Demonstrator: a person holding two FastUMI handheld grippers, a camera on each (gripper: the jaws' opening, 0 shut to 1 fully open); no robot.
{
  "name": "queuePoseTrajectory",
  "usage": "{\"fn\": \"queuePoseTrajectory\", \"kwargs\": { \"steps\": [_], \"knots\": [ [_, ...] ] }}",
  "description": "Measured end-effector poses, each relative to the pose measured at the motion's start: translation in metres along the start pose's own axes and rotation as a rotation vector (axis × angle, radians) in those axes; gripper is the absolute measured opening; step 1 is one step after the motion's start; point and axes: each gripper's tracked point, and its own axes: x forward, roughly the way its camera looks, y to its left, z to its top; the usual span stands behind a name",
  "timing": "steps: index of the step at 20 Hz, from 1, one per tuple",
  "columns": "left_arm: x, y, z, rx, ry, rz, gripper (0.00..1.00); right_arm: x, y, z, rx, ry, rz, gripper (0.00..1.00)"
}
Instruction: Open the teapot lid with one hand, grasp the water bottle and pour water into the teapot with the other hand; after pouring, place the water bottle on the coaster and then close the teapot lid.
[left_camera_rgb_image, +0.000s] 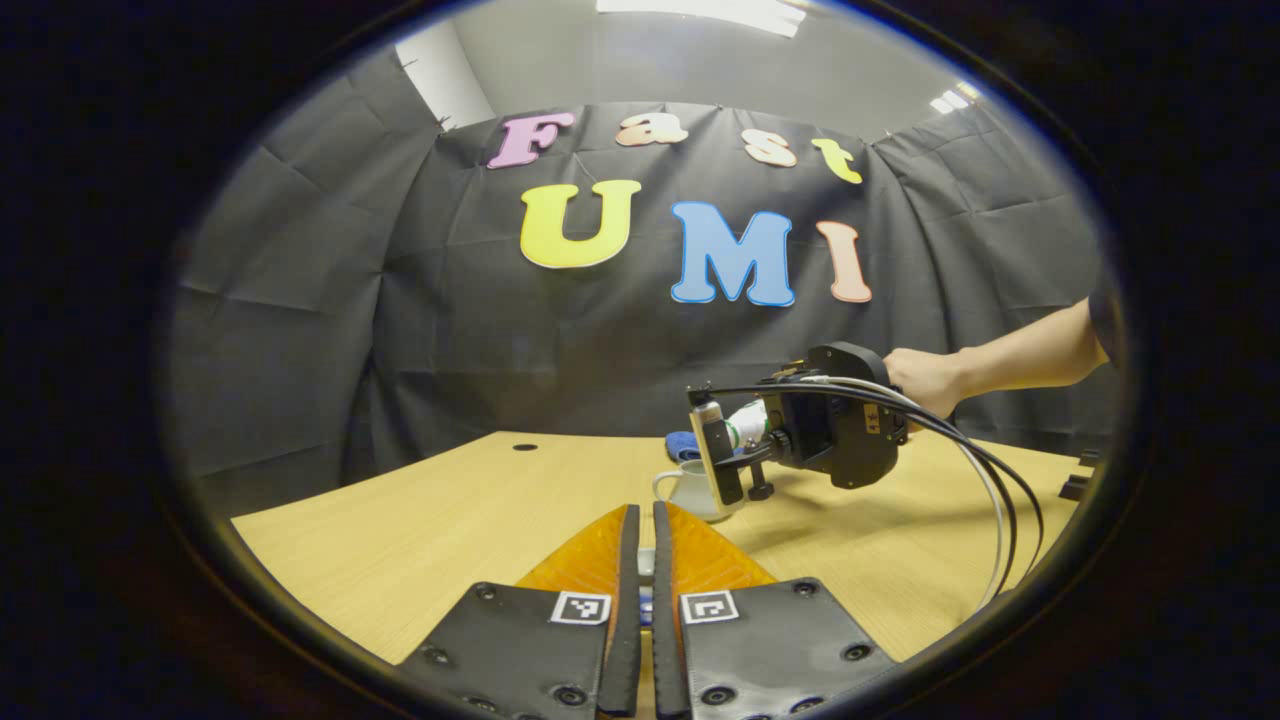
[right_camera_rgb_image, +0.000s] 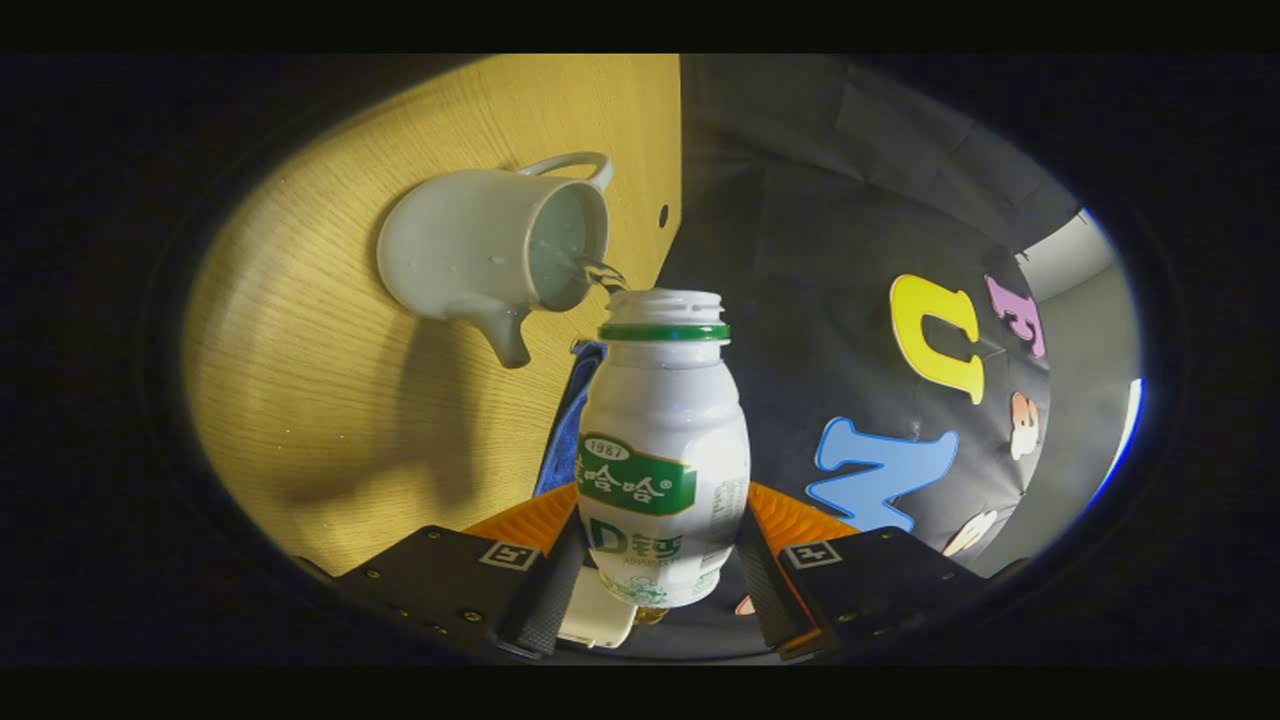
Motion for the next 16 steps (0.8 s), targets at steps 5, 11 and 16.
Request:
{"fn": "queuePoseTrajectory", "kwargs": {
  "steps": [5, 11, 16],
  "knots": [
    [-0.002, -0.002, 0.004, 0.010, -0.010, 0.002, 0.08, -0.001, -0.003, 0.002, -0.024, -0.007, -0.014, 0.73],
    [-0.003, -0.001, 0.004, 0.020, -0.009, 0.007, 0.12, 0.000, -0.011, 0.003, -0.071, -0.015, -0.040, 0.74],
    [-0.007, 0.000, 0.006, 0.023, -0.016, 0.011, 0.08, -0.001, -0.017, 0.006, -0.125, -0.026, -0.053, 0.74]
  ]
}}
